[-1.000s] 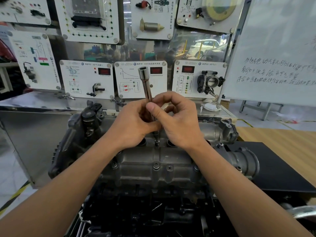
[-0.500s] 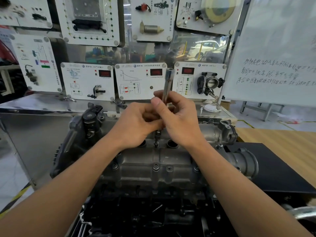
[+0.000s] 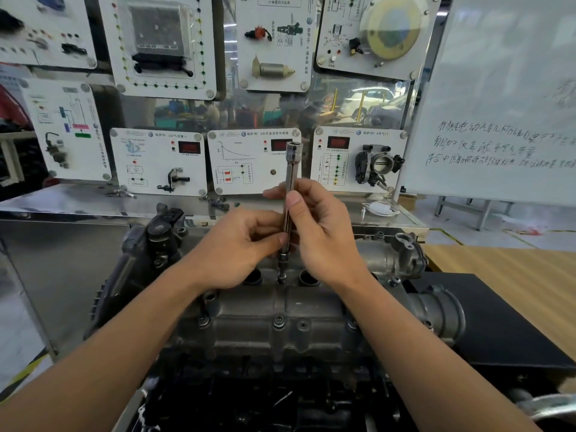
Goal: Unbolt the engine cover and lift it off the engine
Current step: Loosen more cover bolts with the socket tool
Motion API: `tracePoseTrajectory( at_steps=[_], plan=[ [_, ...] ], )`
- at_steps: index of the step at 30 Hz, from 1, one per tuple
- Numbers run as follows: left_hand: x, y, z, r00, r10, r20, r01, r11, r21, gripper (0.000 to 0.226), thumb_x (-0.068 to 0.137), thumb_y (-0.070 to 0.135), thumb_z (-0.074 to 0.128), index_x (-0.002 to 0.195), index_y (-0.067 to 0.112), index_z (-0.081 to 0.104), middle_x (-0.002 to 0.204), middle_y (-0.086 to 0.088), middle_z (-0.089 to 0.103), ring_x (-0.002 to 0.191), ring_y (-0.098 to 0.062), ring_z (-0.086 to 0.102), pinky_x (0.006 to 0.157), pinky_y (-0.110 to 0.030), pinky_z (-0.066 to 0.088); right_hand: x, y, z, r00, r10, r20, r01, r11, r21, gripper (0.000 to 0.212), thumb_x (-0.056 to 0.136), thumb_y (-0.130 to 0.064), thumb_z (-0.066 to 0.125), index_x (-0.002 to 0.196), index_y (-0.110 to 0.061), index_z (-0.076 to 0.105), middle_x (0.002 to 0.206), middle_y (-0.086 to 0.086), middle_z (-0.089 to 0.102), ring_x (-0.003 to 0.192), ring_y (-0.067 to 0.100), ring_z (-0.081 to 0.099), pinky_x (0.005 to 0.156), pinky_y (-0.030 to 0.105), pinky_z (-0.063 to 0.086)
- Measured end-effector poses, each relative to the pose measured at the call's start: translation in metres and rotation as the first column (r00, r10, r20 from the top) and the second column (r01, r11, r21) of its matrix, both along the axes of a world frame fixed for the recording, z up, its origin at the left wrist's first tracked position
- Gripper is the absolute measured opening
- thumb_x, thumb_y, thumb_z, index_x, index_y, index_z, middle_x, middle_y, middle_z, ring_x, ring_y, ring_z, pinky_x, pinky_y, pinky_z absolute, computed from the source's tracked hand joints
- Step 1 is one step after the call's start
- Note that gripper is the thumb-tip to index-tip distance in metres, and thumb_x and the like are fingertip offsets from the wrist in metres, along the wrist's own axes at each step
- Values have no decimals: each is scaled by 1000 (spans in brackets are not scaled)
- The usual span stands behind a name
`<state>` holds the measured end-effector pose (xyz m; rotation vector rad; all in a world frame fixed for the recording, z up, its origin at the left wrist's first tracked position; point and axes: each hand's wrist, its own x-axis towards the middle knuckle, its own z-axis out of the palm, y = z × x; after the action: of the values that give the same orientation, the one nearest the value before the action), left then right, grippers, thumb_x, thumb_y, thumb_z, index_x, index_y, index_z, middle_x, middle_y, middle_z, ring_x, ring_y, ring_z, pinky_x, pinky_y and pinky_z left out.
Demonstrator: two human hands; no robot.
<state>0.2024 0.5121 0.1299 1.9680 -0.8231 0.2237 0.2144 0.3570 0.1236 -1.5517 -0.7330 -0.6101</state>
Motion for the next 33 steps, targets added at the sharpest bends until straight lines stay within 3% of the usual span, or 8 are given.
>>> tracePoseTrajectory(
  at_steps=[6, 12, 15, 20, 24, 27, 30, 33],
  plan=[
    [6, -8, -2, 973, 229, 10, -228, 973, -35, 24, 78, 17, 81, 95, 6, 68, 79, -14, 69, 77, -33, 67, 78, -54, 54, -2, 5, 15, 993, -114, -29, 116, 990, 79, 18, 84, -22, 78, 96, -10, 72, 72, 1, 75, 65, 11, 72, 65, 25, 57],
    [4, 6, 4, 971, -141, -192, 113, 982, -151, 31, 92, 3, 62, 122, 12, 62, 113, -1, 75, 110, -15, 69, 93, -23, 53, -10, -7, 32, 988, -106, 109, 140, 918, -372, 22, 102, -18, 50, 109, -3, 66, 98, 6, 75, 90, 16, 70, 82, 42, 56],
    [3, 1, 9, 997, 44, -55, -48, 997, -59, 20, 86, 7, 73, 106, 8, 72, 96, -5, 78, 93, -17, 74, 90, -35, 58, -15, -13, 41, 981, -128, 144, 179, 884, -431, 24, 101, -27, 50, 107, -9, 65, 99, 0, 74, 93, 13, 69, 82, 39, 55],
    [1, -18, 16, 921, 341, 187, -354, 934, 41, 38, 61, 46, 76, 96, 31, 71, 73, 9, 70, 68, -2, 66, 62, -22, 53, -14, -14, 47, 977, -191, 93, 211, 927, -309, 18, 82, -28, 81, 83, -11, 74, 76, -9, 73, 66, 3, 67, 66, 24, 56],
    [0, -15, 6, 992, 115, 52, -121, 983, 139, 22, 83, 30, 77, 92, 35, 57, 70, 15, 67, 62, -1, 60, 59, -17, 47, -14, -13, 48, 985, -174, 2, 165, 931, -326, 11, 88, -18, 74, 83, -8, 73, 72, -6, 71, 62, -1, 61, 62, 19, 51],
    [-3, -5, 7, 997, -30, -71, 40, 990, 138, 18, 93, 13, 68, 92, 30, 63, 77, 17, 72, 74, 3, 66, 69, -15, 50, -17, -13, 53, 989, -128, -79, 80, 893, -443, 11, 96, -19, 61, 99, -10, 68, 91, 5, 73, 81, 10, 64, 80, 34, 55],
    [-2, -11, 7, 955, 261, 141, -287, 935, 208, 19, 85, 34, 74, 77, 28, 59, 62, 11, 65, 60, -2, 60, 56, -18, 41, -22, -11, 58, 991, -112, -75, 64, 878, -474, 19, 97, -25, 60, 103, -8, 64, 96, 6, 70, 90, 22, 65, 87, 48, 53],
    [-3, -24, 5, 734, 499, 461, -651, 712, 265, 45, 70, 70, 55, 94, 32, 53, 73, 11, 62, 65, -10, 59, 54, -25, 41, -25, -6, 59, 987, -160, -5, 141, 880, -454, 21, 88, -23, 72, 83, -3, 66, 79, 10, 68, 77, 25, 64, 78, 45, 53]
  ],
)
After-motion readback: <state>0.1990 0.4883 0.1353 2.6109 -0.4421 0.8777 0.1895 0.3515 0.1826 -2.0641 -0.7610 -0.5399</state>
